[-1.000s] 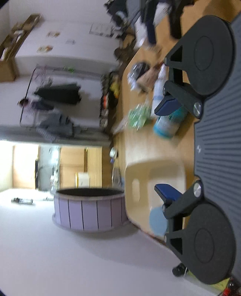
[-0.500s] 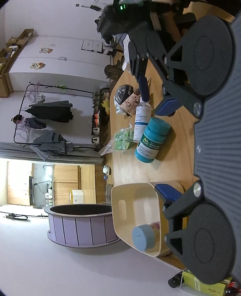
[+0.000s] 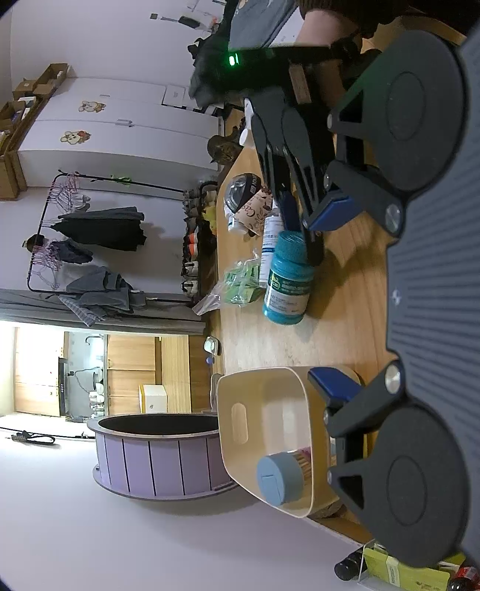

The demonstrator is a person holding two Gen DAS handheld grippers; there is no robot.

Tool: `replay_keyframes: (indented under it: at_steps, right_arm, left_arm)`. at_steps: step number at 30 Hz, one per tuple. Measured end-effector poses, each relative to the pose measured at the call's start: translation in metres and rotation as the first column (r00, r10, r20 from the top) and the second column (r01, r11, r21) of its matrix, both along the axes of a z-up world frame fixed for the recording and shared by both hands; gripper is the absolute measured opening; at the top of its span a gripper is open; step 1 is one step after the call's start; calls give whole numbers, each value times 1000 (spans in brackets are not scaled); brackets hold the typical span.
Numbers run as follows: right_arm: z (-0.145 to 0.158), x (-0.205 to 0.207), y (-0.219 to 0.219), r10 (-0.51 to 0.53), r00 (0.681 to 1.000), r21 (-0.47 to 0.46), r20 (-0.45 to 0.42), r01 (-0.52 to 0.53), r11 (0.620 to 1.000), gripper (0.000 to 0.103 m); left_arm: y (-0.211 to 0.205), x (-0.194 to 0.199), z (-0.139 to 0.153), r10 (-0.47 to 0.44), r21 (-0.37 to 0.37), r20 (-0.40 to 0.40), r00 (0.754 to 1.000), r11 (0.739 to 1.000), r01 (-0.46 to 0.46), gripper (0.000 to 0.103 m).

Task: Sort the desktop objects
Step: 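Grasp the teal-capped green-label bottle with the right gripper, then pass the teal-capped bottle to the left gripper while the left gripper grasps it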

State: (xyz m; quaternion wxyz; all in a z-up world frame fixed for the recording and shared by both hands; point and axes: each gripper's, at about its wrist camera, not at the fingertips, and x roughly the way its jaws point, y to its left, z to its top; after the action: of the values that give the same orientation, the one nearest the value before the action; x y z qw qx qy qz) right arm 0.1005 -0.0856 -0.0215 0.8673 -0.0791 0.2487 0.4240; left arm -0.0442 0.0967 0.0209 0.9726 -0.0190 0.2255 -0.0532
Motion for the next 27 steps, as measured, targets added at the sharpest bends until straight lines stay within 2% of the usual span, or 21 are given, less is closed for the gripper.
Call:
replay_keyframes:
  at_steps: [6, 15, 19, 24, 27]
  right_arm:
    - [28, -18, -18, 34, 997, 31, 68, -36, 999, 43]
    - [32, -21, -25, 85, 996, 32, 41, -86, 996, 44]
    - [36, -30, -40, 88, 994, 25, 71, -90, 996, 64]
    - [39, -31, -67, 59, 996, 38, 65, -62, 997, 65]
    - [40, -29, -82, 36, 998, 57, 59, -39, 998, 70]
  left_arm:
    - [-2, 1, 1, -2, -15, 6, 1000, 1000, 2, 80]
    - [-10, 7, -1, -23, -15, -1, 1000, 1000, 22, 80]
    - [-15, 12, 1, -44, -40, 14, 999, 998, 45, 80]
    - [-29, 24, 1, -76, -49, 30, 997, 996, 78, 80]
    - [-39, 32, -2, -86, -36, 35, 996, 996, 87, 80]
